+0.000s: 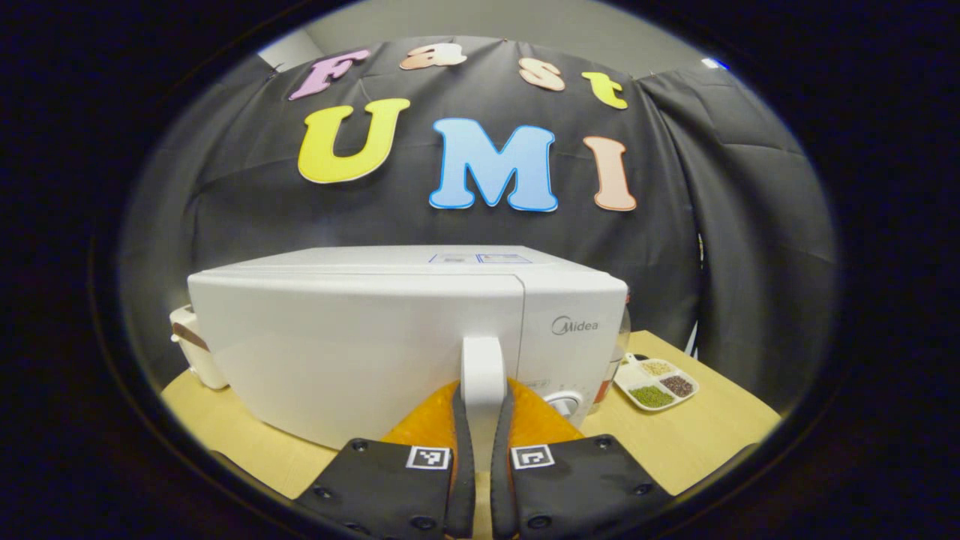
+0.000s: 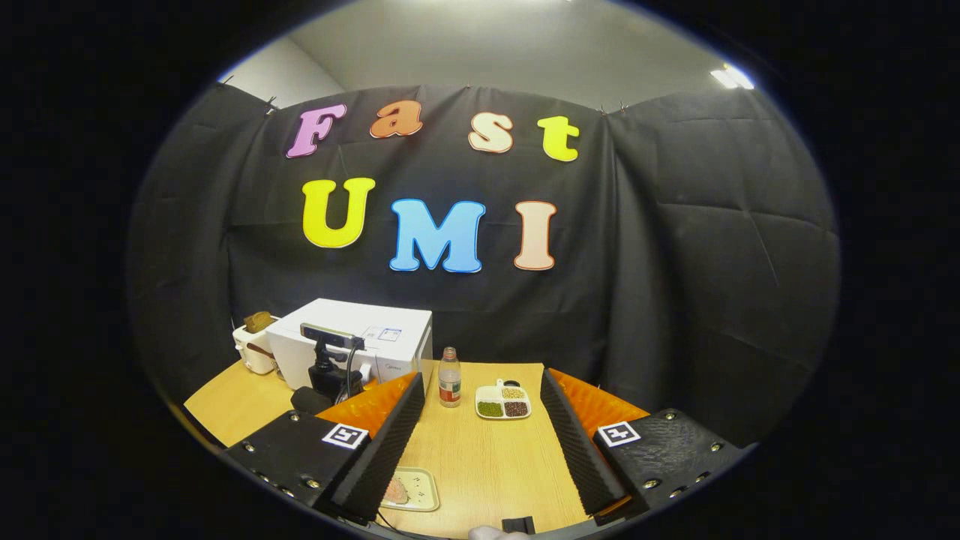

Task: Open the microwave oven with the left hand, put the food in, and close the microwave oven.

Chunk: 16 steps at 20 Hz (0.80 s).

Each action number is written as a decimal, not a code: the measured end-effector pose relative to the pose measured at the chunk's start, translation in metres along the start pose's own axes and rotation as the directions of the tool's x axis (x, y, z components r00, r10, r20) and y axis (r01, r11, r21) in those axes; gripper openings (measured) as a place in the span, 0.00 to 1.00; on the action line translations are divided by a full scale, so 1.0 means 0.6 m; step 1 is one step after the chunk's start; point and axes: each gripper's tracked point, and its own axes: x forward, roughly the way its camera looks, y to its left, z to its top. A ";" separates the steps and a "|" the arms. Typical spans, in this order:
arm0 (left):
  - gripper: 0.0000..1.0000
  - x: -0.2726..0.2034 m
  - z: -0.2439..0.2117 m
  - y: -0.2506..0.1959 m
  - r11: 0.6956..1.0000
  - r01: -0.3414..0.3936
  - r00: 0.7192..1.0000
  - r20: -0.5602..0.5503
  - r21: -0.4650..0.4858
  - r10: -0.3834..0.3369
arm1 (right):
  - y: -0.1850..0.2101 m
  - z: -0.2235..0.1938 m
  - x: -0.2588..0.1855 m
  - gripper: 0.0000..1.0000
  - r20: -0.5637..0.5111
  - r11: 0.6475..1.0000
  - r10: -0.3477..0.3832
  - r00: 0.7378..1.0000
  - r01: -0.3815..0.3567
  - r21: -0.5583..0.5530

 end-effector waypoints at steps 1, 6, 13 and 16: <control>0.16 -0.001 0.000 0.000 1.000 0.005 1.000 -0.003 0.000 -0.005 | 0.001 0.002 -0.001 0.95 0.002 1.000 0.000 1.000 0.000 0.006; 0.16 -0.001 -0.003 -0.001 1.000 0.013 1.000 -0.021 0.003 -0.013 | 0.002 0.001 -0.004 0.95 0.000 1.000 0.006 1.000 -0.006 0.009; 0.12 -0.141 -0.030 0.023 0.999 0.024 1.000 -0.020 0.033 -0.023 | 0.028 0.010 -0.019 0.96 0.008 0.997 0.071 0.997 -0.072 0.024; 0.13 -0.223 -0.045 0.057 0.998 0.005 0.999 -0.045 0.059 -0.002 | 0.052 0.000 -0.026 0.95 0.010 0.993 0.120 0.993 -0.120 -0.002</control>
